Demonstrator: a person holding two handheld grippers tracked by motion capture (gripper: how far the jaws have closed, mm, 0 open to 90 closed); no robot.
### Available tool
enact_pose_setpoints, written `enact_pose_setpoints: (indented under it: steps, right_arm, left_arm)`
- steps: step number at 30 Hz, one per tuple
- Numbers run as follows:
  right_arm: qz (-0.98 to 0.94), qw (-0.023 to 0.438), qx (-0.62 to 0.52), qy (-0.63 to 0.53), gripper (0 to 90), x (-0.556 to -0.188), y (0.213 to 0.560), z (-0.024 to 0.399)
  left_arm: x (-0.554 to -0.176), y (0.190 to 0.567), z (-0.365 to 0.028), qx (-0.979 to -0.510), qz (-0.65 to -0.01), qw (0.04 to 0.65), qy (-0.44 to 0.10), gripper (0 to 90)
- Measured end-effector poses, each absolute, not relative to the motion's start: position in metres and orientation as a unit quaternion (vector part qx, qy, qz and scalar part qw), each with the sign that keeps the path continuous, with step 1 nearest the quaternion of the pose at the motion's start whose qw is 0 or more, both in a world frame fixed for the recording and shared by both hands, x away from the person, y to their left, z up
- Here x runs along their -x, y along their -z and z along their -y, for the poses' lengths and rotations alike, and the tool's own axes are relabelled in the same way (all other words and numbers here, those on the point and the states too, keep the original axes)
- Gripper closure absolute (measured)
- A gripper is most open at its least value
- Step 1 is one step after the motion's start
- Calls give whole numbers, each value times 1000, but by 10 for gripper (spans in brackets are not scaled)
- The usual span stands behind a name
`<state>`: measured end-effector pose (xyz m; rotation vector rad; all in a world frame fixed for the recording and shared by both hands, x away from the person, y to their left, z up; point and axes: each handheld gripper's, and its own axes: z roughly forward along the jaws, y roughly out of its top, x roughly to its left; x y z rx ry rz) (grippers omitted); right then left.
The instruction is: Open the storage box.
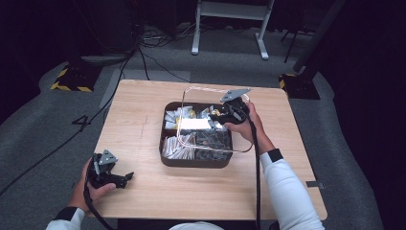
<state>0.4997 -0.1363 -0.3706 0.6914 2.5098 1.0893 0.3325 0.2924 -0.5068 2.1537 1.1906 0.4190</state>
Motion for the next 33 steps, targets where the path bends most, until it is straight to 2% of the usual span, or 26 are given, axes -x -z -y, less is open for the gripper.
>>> enact_pose_setpoints:
  steps: [33]
  right_arm:
    - [-867, 176, -274, -377, 595, -489, 361, 200]
  left_arm:
    - [-332, 507, -292, -818, -453, 317, -159, 2]
